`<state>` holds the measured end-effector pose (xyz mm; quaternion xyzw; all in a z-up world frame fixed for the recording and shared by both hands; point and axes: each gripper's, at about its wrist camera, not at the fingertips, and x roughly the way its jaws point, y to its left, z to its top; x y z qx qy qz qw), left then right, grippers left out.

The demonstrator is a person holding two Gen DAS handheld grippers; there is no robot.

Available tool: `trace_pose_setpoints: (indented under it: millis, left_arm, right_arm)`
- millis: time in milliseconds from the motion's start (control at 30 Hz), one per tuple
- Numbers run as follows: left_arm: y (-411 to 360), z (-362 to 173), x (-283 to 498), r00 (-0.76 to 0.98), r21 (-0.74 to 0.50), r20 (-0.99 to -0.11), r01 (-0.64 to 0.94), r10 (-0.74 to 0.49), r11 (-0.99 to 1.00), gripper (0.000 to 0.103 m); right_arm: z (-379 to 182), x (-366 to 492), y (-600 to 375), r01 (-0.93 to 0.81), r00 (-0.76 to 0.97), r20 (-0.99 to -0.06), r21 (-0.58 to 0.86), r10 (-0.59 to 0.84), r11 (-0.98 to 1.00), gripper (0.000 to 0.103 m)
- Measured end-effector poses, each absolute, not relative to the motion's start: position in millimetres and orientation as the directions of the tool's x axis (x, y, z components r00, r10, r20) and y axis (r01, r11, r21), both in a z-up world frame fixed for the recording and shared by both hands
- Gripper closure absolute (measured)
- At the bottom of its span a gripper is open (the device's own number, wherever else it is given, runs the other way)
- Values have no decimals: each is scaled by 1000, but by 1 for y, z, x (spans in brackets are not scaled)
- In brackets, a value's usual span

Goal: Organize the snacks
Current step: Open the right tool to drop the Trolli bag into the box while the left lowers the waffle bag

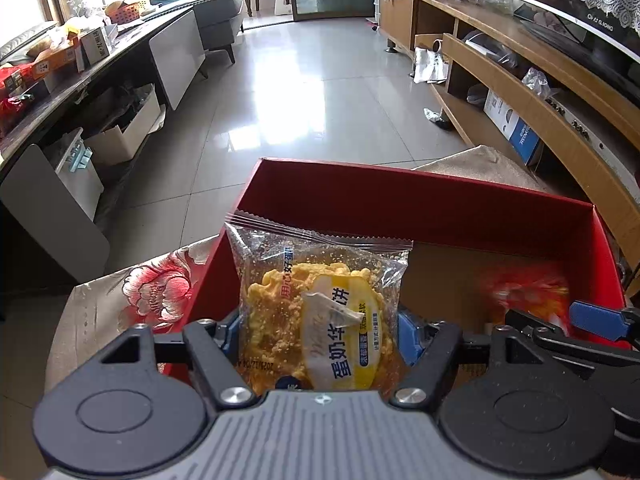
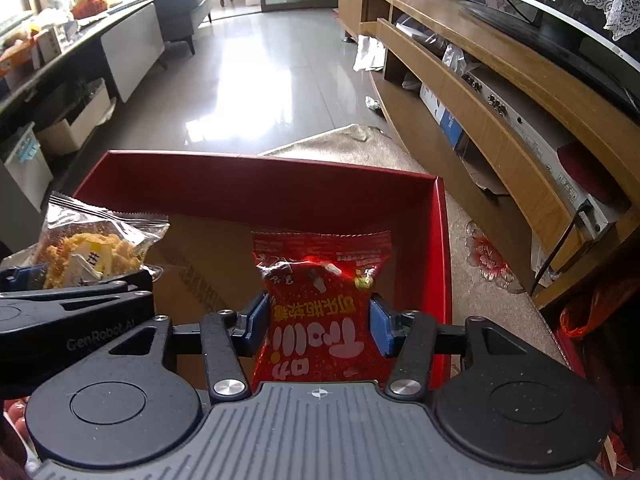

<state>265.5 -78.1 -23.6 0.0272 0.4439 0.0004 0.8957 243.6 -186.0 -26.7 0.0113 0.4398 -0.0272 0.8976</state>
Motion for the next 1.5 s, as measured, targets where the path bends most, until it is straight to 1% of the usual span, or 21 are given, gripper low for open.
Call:
trace_pose_setpoints:
  millis: [300, 533, 700, 867, 1067, 1500]
  left_arm:
    - [-74, -20, 266, 602, 49, -798, 12, 32, 999, 32]
    - [-70, -6, 258, 639, 62, -768, 4, 45, 998, 26]
    - [-63, 2, 253, 647, 40, -761, -5, 34, 999, 24]
    - [-61, 9, 247, 663, 35, -748, -4, 29, 999, 24]
    - [-59, 13, 246, 669, 27, -743, -6, 24, 1000, 24]
    - [-52, 18, 231, 666, 8, -746, -6, 10, 1000, 23]
  right_arm:
    - [-23, 241, -185, 57, 625, -778, -31, -60, 998, 33]
    - [-13, 234, -186, 62, 649, -758, -31, -64, 998, 29]
    - [-6, 228, -186, 63, 664, -745, -33, -66, 997, 25]
    - [-2, 224, -184, 63, 678, -732, -42, -74, 997, 24]
    - [-1, 224, -185, 71, 684, -725, -41, -78, 997, 20]
    - [5, 212, -183, 74, 693, -716, -46, -84, 996, 19]
